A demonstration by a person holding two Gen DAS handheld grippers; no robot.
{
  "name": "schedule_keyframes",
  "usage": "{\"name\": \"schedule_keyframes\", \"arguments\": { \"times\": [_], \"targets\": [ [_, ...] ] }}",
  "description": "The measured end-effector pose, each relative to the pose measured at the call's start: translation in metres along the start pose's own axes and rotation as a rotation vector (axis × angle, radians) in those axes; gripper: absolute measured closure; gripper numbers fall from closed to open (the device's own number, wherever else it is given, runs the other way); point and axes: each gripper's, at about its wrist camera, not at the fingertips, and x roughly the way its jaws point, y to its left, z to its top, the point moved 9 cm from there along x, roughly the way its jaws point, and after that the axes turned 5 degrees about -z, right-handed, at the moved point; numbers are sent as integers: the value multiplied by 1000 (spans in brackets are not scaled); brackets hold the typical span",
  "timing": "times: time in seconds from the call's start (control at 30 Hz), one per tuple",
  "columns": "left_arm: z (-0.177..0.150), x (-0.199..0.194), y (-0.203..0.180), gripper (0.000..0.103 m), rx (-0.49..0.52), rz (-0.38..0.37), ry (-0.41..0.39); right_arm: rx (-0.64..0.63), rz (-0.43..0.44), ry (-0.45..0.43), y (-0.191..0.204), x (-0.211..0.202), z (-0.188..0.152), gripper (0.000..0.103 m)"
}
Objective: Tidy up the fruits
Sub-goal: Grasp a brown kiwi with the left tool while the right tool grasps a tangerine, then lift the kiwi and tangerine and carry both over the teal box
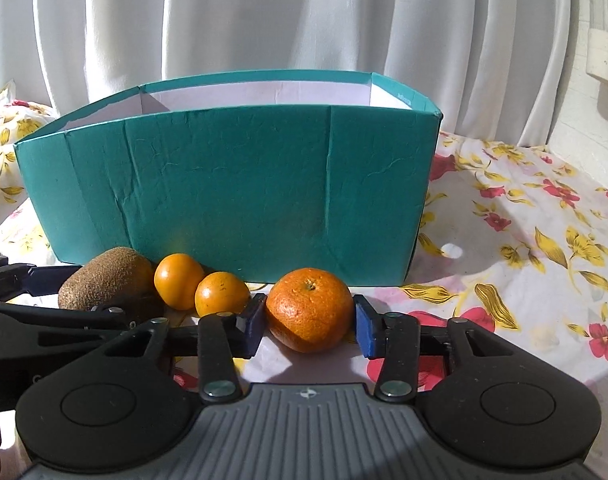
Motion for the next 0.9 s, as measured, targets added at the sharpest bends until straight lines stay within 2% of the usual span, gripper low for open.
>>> {"name": "schedule_keyframes", "arguments": {
  "times": [0.07,0.37,0.53,0.6,0.73,0.9],
  "targets": [
    [0,-1,-3,44,5,-16,-3,4,4,0,0,0,0,58],
    [-1,-9,-1,48,-12,-4,20,-2,11,-1,0,-1,1,59],
    [-2,-52,5,48,-80,-9,33,2,-21,-57,-5,-30,6,60],
    [8,-74,6,48,-90,-14,12,-16,-25,-78,-3,-50,11,60],
    [46,-101,12,48,-85,9,-12,0,27,-111,3,-86,35,60],
    [91,-116,25,48,-84,99,-24,68,56,-168,5,-115,86,60]
  ]
}}
